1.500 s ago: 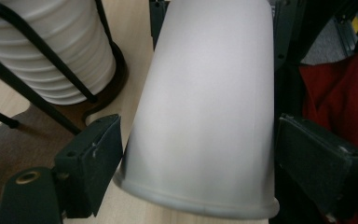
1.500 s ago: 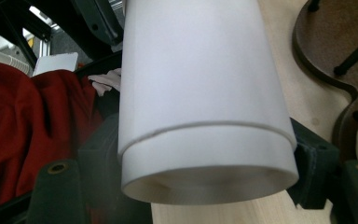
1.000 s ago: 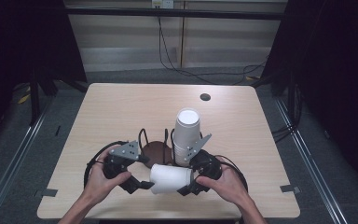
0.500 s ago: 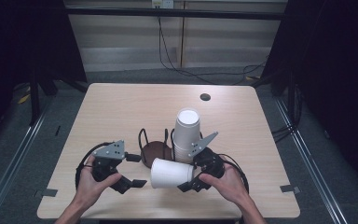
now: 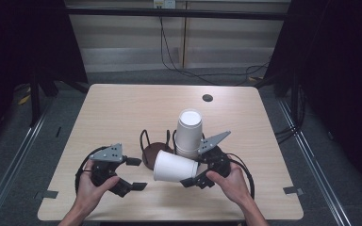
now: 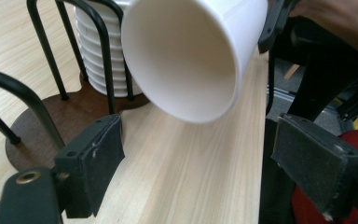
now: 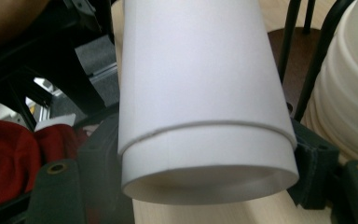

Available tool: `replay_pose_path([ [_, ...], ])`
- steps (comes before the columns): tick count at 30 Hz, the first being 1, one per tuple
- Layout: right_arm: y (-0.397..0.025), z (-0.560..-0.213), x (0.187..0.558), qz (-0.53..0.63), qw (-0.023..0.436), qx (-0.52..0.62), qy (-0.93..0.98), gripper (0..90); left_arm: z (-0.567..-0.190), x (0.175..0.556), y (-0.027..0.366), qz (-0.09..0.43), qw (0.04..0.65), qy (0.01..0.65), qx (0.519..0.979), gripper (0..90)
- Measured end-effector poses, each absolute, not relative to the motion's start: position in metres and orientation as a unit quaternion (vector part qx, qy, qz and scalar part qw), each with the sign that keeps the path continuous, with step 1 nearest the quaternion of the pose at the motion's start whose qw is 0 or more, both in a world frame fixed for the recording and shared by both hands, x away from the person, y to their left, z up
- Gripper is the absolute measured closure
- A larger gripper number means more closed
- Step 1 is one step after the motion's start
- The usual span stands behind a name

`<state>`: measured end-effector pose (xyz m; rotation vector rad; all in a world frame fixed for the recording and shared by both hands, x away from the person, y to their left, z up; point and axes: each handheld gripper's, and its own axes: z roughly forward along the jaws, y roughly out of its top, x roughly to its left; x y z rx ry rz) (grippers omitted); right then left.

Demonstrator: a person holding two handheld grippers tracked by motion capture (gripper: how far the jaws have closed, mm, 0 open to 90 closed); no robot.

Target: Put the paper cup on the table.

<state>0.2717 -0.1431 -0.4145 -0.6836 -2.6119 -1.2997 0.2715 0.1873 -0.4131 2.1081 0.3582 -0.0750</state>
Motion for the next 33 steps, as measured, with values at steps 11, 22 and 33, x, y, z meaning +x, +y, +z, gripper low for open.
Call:
replay_pose_path([
  [11, -0.145, -0.416, 0.272, -0.475, 0.087, -0.213, -0.849, 26.4, -0.418, 0.272, 0.183, -0.03, 0.498, 0.152, 0.853, 15.7],
  [22, -0.143, -0.416, 0.271, -0.511, 0.094, -0.197, -0.831, 26.3, -0.421, 0.268, 0.179, -0.03, 0.521, 0.149, 0.84, 15.7],
  [33, -0.134, -0.418, 0.268, -0.511, 0.096, -0.182, -0.835, 26.3, -0.417, 0.267, 0.18, -0.037, 0.574, 0.145, 0.805, 15.7],
])
